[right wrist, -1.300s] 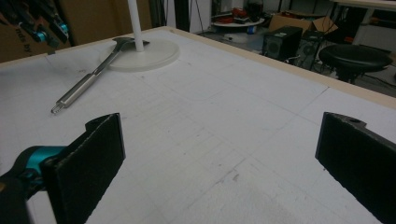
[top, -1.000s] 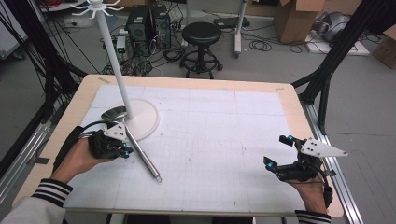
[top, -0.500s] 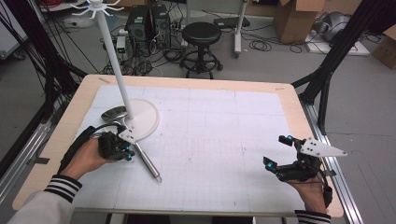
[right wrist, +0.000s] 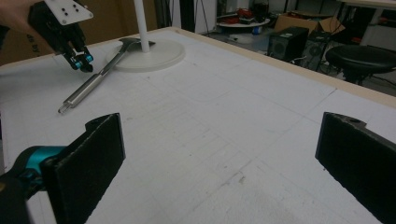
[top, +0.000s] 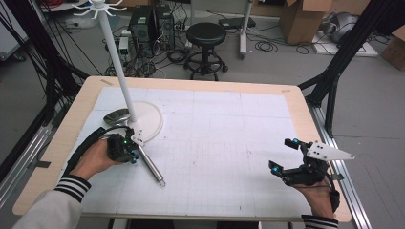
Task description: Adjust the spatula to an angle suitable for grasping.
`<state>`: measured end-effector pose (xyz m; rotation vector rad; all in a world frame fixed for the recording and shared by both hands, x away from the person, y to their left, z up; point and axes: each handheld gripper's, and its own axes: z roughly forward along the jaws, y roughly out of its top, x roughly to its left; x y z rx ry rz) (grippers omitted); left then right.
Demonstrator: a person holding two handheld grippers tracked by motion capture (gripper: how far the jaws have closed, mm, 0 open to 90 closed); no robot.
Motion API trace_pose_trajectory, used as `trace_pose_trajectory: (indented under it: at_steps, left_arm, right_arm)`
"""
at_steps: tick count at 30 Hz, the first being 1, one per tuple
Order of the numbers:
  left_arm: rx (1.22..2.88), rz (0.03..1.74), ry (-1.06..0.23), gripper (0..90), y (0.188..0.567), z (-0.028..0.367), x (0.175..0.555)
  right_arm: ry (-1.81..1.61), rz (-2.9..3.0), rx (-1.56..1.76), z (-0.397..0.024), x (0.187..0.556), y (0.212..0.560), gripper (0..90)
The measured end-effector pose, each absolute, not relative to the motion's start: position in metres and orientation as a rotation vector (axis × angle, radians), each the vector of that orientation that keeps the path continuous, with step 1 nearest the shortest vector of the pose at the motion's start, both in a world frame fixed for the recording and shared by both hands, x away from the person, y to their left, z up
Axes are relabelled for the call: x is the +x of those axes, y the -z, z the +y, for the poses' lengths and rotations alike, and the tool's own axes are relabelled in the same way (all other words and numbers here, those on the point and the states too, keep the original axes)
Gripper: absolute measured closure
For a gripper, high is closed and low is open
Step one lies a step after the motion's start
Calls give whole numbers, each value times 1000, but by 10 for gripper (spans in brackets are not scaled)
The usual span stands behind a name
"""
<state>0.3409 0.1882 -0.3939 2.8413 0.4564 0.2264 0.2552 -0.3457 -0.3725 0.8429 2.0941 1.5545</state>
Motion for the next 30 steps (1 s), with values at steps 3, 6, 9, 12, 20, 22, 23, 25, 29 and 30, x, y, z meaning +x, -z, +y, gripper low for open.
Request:
trace_pose_trajectory:
  at_steps: [3, 6, 9, 12, 20, 22, 23, 25, 29, 30]
  left_arm:
    - [2859, 447, -219, 900, 395, 188, 343]
    - [2847, 461, -210, 900, 396, 188, 344]
    - [2854, 456, -216, 900, 398, 188, 346]
    - [2870, 452, -215, 900, 400, 186, 346]
    - [2901, 393, -205, 900, 402, 180, 348]
    - [2849, 443, -187, 900, 405, 177, 345]
    - [2849, 447, -191, 900, 405, 177, 345]
    - [2851, 437, -186, 900, 405, 177, 345]
    - [2905, 359, -203, 900, 404, 175, 346]
    - [2905, 364, -203, 900, 404, 174, 345]
  right_arm:
    - [-1555, 2100, 841, -345, 255, 373, 4]
    - [-1553, 2101, 836, -345, 256, 373, 3]
    - [-1552, 2102, 837, -344, 256, 373, 3]
    - [-1554, 2103, 835, -344, 256, 373, 4]
    - [-1559, 2102, 837, -344, 256, 373, 3]
    - [-1557, 2102, 835, -344, 256, 373, 4]
    - [-1558, 2101, 835, -344, 256, 373, 4]
    - [-1559, 2100, 836, -344, 256, 373, 3]
    - [-1559, 2106, 839, -343, 256, 373, 4]
    - [-1558, 2104, 837, -343, 256, 373, 4]
